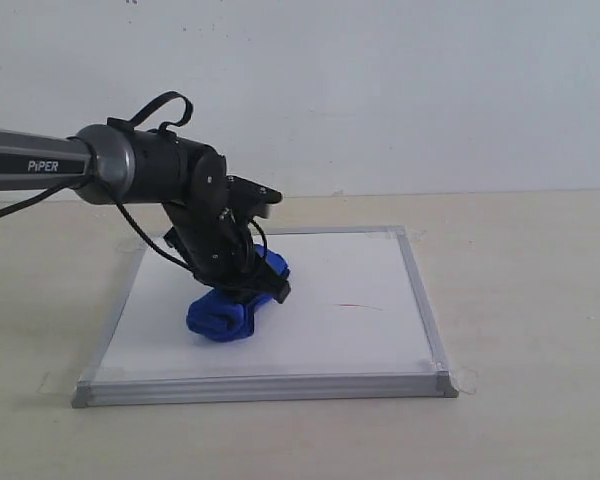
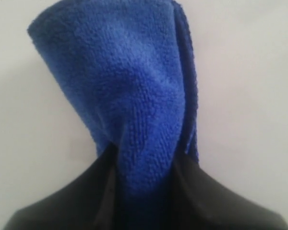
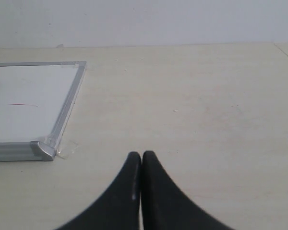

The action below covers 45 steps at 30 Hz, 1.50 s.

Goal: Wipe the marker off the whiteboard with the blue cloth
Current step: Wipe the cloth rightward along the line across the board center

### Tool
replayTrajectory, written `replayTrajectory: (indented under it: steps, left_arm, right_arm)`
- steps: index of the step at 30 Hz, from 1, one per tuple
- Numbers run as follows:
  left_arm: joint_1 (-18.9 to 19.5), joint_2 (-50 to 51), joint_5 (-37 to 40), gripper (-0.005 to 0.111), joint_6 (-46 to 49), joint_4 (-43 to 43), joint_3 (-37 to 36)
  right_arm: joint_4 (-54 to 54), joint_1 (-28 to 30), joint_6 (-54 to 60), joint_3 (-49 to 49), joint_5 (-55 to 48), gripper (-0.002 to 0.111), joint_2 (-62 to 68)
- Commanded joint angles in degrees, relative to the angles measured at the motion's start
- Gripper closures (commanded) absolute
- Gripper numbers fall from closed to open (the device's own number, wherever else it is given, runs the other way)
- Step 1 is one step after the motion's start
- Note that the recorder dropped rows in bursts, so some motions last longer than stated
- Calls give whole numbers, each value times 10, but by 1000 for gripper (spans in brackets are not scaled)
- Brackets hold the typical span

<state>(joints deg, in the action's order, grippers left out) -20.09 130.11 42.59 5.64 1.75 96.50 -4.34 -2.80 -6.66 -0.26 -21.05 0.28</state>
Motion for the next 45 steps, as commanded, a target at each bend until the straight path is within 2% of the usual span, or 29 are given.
replayTrajectory:
  steps: [1,4,10,12,17,23,28,33,37,41,45]
  left_arm:
    - [-51,-16,20,103,32,-49,-9]
    - [-89,-29,23,103,32,-52,-9]
    - [-98,-28,17,103,32,-48,-9]
    - [-97,-28,29,103,29,-17,-9]
    - [-73,-30,53,103,-63,98,-9]
    - [-12,-34,45,103,-108,113,-9]
    - [10,-34,22,103,-123,107,-9]
    - [-24,-33,12,103,-7,34,-9]
    - [-72,-33,9,103,82,-31,-9]
    - [-106,-37,-15,103,99,-39,-8]
    - [-109,-38,-87,103,96,-27,-8]
  right_arm:
    - [-3,5,-1,3,2,108,-3]
    - [-3,5,-1,3,5,108,-3]
    - [-3,5,-1,3,8,108,-3]
    - [-3,5,-1,3,8,108,-3]
    - [-3,5,-1,3,8,108,-3]
    - [-3,5,-1,3,8,108,-3]
    - [-3,5,-1,3,8,108,-3]
    - [-3,5,-1,3,8,108,-3]
    - [-3,5,-1,3,8,108,-3]
    - [-3,5,-1,3,8,108,-3]
    - [-3,5,-1,3,8,108,-3]
